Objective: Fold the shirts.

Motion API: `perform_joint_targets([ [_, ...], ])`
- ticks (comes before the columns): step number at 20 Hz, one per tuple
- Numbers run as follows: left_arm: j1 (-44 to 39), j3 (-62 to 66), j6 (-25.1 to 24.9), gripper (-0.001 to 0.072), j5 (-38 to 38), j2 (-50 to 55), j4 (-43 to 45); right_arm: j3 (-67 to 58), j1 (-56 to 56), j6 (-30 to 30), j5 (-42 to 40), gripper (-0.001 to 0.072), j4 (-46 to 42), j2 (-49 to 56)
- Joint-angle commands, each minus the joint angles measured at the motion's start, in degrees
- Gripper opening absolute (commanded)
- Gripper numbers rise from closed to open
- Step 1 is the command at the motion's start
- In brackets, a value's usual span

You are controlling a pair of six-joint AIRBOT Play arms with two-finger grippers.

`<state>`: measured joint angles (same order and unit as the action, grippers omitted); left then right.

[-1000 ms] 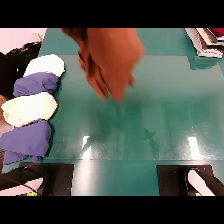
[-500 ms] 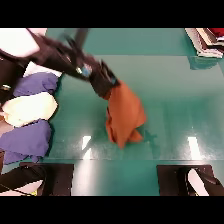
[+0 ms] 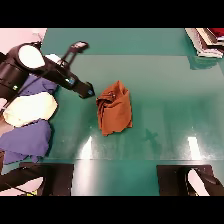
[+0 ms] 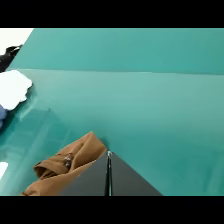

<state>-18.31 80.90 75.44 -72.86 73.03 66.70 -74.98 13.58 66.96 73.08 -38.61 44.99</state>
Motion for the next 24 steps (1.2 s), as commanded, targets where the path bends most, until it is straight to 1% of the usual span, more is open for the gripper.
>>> perform_joint_targets([
  [1,7.4,-0.5,2.6,0.0659,5.5,3.0,0.7,-1.6,-3.8,0.6,0.5,0.0016,-0.2,3.8],
  [2,7.6,-0.5,2.5,0.066,6.0,5.4,-1.2,-1.6,-5.3,0.5,0.4,0.0017,-0.2,4.9],
  [3,7.3,-0.5,1.2,0.066,6.2,8.7,-4.3,-1.6,-6.7,0.5,0.4,0.0017,-0.5,6.2],
  [5,6.7,-0.5,-3.2,0.066,6.9,15.4,-11.6,-1.5,-8.9,0.6,0.6,0.0016,-0.6,8.9],
  [6,6.5,-0.5,-3.7,0.066,7.4,18.6,-13.2,-1.5,-9.7,0.8,0.7,0.0017,-0.6,10.1],
  [8,5.8,-0.5,-4.0,0.066,7.5,23.3,-14.2,-1.5,-10.9,1.6,0.7,0.0016,-0.6,12.3],
  [10,4.6,-0.5,-5.9,0.066,8.2,25.5,-14.2,-1.4,-12.0,1.7,1.0,0.0017,-0.6,14.4],
  [11,3.8,-0.5,-6.1,0.066,9.4,25.7,-14.2,-1.4,-12.6,2.2,1.1,0.0017,-0.9,15.4],
  [12,3.1,-0.4,-6.1,0.0659,11.0,25.7,-14.5,-1.4,-13.4,3.4,1.2,0.0017,-2.7,16.3],
  [14,2.0,-0.4,-6.1,0.0658,12.7,25.7,-14.3,-1.4,-16.2,6.0,2.0,0.0016,-9.3,18.2],
  [15,1.5,-0.4,-6.0,0.0526,12.9,25.7,-13.9,-1.3,-17.5,7.8,3.0,0.0017,-12.5,19.1],
  [16,1.5,-0.4,-6.1,0.0349,12.9,25.7,-13.7,-1.3,-18.9,9.2,4.1,0.0016,-15.1,20.2],
  [18,1.6,-0.4,-6.0,0.0101,14.0,25.7,-13.6,-1.3,-21.7,9.9,5.6,0.0016,-16.5,22.4],
  [19,1.6,-0.4,-5.9,0.003,14.6,25.6,-13.2,-1.3,-23.2,10.5,5.6,0.0017,-16.4,23.6],
  [21,1.8,0.9,-4.9,0.0028,12.9,25.5,-10.6,-1.3,-27.1,11.6,6.0,0.002,-16.5,26.6],
  [22,2.2,2.0,-4.2,0.0028,11.7,25.1,-9.1,-1.3,-29.1,11.7,6.8,0.0106,-16.5,28.4],
  [23,3.1,3.3,-3.3,0.0028,10.7,24.4,-7.8,-1.3,-31.5,12.1,8.2,0.0426,-16.5,30.6],
  [24,4.1,4.5,-3.3,0.0028,10.0,23.5,-7.6,-1.3,-33.7,13.2,9.4,0.0648,-16.5,32.9],
])
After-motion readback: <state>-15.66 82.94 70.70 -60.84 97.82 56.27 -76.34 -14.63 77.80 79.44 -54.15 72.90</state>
